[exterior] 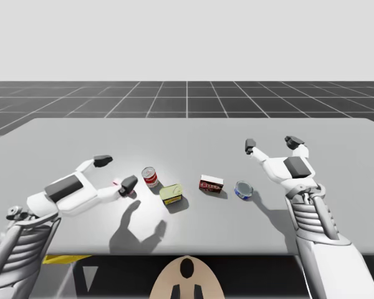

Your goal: Pick up the tomato soup can and lift it.

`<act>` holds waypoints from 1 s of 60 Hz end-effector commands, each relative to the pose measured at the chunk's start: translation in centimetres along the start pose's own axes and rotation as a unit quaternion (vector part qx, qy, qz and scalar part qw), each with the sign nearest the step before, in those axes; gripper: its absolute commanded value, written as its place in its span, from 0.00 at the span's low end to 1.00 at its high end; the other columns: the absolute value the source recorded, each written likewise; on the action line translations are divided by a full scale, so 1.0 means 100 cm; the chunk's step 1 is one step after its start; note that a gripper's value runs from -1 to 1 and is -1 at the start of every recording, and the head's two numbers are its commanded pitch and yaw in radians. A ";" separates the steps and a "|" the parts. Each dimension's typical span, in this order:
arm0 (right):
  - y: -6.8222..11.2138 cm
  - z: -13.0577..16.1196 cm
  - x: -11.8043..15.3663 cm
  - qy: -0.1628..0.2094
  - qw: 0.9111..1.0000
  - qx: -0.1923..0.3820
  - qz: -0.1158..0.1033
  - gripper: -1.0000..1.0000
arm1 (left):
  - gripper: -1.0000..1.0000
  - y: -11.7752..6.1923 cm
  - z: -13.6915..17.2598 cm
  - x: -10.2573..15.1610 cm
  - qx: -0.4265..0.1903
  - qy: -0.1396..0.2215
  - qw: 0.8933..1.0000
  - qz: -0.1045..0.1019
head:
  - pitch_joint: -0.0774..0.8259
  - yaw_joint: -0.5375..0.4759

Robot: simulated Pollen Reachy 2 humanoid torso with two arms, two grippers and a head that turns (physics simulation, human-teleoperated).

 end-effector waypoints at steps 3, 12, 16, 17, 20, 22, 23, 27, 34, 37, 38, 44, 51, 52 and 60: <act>0.001 -0.001 -0.001 0.000 1.000 0.001 0.000 0.00 | 0.00 -0.003 -0.009 -0.023 -0.035 0.080 0.996 -0.020 | 0.75 0.79; 0.000 -0.001 -0.001 0.000 1.000 0.001 0.000 0.00 | 0.00 0.004 -0.029 -0.035 -0.048 0.111 0.992 -0.017 | 0.75 0.80; 0.000 -0.001 -0.001 0.000 1.000 0.001 0.000 0.00 | 0.00 0.006 -0.037 -0.037 -0.053 0.118 0.991 -0.019 | 0.75 0.79; 0.000 -0.001 -0.001 0.000 1.000 0.001 0.000 0.00 | 0.00 0.006 -0.038 -0.037 -0.054 0.120 0.991 -0.019 | 0.75 0.79; 0.000 -0.001 -0.001 0.000 1.000 0.001 0.001 0.00 | 0.00 0.006 -0.045 -0.038 -0.054 0.124 0.991 -0.022 | 0.76 0.80; 0.000 -0.001 -0.001 0.000 1.000 0.001 0.000 0.00 | 0.00 0.006 -0.048 -0.038 -0.056 0.126 0.990 -0.022 | 0.76 0.80; 0.000 -0.001 -0.001 0.000 1.000 0.001 0.000 0.00 | 0.00 0.007 -0.053 -0.039 -0.056 0.131 0.990 -0.024 | 0.76 0.80; 0.000 -0.001 -0.001 -0.001 1.000 0.002 0.000 0.00 | 0.00 0.006 -0.061 -0.040 -0.062 0.137 0.988 -0.023 | 0.76 0.80; -0.001 -0.001 0.000 -0.001 1.000 0.002 0.000 0.00 | 0.00 0.005 -0.076 -0.043 -0.062 0.148 0.987 -0.025 | 0.77 0.79; -0.001 -0.001 0.000 -0.002 1.000 0.002 0.000 0.00 | 0.00 0.005 -0.081 -0.045 -0.063 0.152 0.986 -0.025 | 0.77 0.79; -0.001 -0.001 0.000 -0.002 1.000 0.002 0.000 0.00 | 0.00 0.005 -0.084 -0.045 -0.063 0.154 0.986 -0.025 | 0.77 0.79; -0.001 -0.001 -0.001 -0.002 1.000 0.003 0.000 0.00 | 0.00 0.005 -0.094 -0.048 -0.063 0.163 0.984 -0.023 | 0.77 0.79; -0.001 -0.001 0.000 -0.002 1.000 0.003 -0.001 0.00 | 0.00 0.006 -0.106 -0.051 -0.064 0.173 0.983 -0.023 | 0.78 0.78; -0.001 -0.001 0.000 -0.002 1.000 0.003 -0.001 0.00 | 0.00 0.006 -0.109 -0.052 -0.063 0.175 0.982 -0.023 | 0.78 0.78; -0.001 -0.001 0.000 -0.003 1.000 0.003 0.000 0.00 | 0.00 0.006 -0.118 -0.056 -0.062 0.183 0.981 -0.022 | 0.78 0.78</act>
